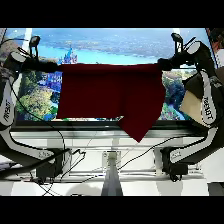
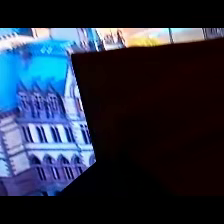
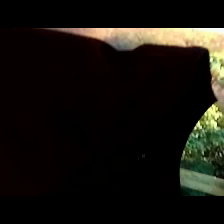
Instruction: Fold the clothes and pants, and hang the long-sleeved shirts on hangers.
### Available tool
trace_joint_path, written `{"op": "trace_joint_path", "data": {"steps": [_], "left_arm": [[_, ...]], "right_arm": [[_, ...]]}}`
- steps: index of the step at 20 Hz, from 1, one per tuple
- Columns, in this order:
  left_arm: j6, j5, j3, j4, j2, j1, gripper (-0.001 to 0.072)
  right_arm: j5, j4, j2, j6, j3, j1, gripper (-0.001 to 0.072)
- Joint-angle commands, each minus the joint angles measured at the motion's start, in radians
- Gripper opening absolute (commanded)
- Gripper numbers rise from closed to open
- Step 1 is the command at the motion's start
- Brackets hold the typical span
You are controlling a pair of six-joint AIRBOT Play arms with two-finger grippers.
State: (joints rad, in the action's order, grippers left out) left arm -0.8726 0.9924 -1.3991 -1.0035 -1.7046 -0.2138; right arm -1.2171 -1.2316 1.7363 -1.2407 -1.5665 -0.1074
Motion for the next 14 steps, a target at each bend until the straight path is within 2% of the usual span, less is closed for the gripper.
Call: {"op": "trace_joint_path", "data": {"steps": [1, 3, 4, 5, 6, 7, 8, 9, 10, 11, 13, 14], "left_arm": [[-0.002, 0.287, 0.000, -0.062, -0.010, -0.003, 0.0016], [-0.002, 0.332, 0.000, -0.077, -0.019, 0.004, 0.0017], [-0.002, 0.332, 0.000, -0.077, -0.021, 0.005, 0.0018], [-0.002, 0.328, 0.000, -0.064, -0.021, 0.004, 0.0081], [-0.002, 0.329, 0.000, -0.045, -0.021, 0.004, 0.0308], [-0.002, 0.328, -0.001, -0.032, -0.020, 0.004, 0.0582], [-0.002, 0.329, -0.002, -0.028, -0.020, 0.004, 0.0698], [-0.002, 0.331, -0.003, -0.029, -0.017, 0.004, 0.0691], [-0.011, 0.346, -0.009, -0.029, -0.011, -0.001, 0.0685], [-0.035, 0.362, -0.021, -0.030, 0.000, -0.010, 0.0603], [-0.071, 0.412, -0.070, -0.031, 0.043, -0.043, 0.0270], [-0.085, 0.445, -0.094, -0.032, 0.073, -0.063, 0.0013]], "right_arm": [[-0.277, -0.137, 0.001, 0.000, 0.000, 0.001, 0.0011], [-0.345, -0.136, 0.001, 0.000, 0.001, 0.002, 0.0012], [-0.344, -0.136, 0.001, 0.000, 0.001, 0.002, 0.0054], [-0.326, -0.135, 0.001, 0.000, 0.001, 0.002, 0.0321], [-0.307, -0.135, 0.001, -0.003, 0.001, 0.002, 0.0590], [-0.291, -0.136, 0.001, -0.013, 0.001, 0.002, 0.0650], [-0.286, -0.139, 0.001, -0.032, 0.000, 0.002, 0.0648], [-0.290, -0.147, -0.001, -0.039, 0.000, 0.001, 0.0614], [-0.291, -0.169, -0.008, -0.043, 0.000, 0.001, 0.0517], [-0.290, -0.195, -0.023, -0.052, 0.000, 0.001, 0.0447], [-0.295, -0.208, -0.080, -0.054, 0.000, -0.005, 0.0443], [-0.313, -0.208, -0.118, -0.056, 0.002, -0.013, 0.0443]]}}
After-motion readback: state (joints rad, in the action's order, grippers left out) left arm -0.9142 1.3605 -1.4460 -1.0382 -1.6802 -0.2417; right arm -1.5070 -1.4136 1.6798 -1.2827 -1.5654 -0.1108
